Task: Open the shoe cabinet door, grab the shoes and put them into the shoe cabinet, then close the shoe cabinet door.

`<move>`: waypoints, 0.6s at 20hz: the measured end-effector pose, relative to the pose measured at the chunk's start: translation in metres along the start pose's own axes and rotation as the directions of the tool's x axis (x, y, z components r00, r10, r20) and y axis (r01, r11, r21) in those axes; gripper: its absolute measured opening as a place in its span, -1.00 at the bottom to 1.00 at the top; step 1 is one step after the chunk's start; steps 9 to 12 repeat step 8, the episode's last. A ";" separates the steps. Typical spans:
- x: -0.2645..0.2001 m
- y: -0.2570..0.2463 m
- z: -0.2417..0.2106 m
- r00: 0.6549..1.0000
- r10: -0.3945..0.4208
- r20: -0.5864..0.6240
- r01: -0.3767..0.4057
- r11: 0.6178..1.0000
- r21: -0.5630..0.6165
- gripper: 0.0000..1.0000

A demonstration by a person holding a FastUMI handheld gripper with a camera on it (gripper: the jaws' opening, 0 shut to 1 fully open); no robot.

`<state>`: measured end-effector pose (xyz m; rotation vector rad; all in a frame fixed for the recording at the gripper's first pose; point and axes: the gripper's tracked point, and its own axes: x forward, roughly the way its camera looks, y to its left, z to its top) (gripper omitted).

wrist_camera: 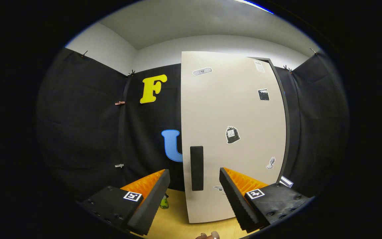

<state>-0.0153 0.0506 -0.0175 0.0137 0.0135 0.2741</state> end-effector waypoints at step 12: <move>-0.014 -0.005 0.010 0.999 -0.035 0.033 0.036 0.999 -0.013 0.96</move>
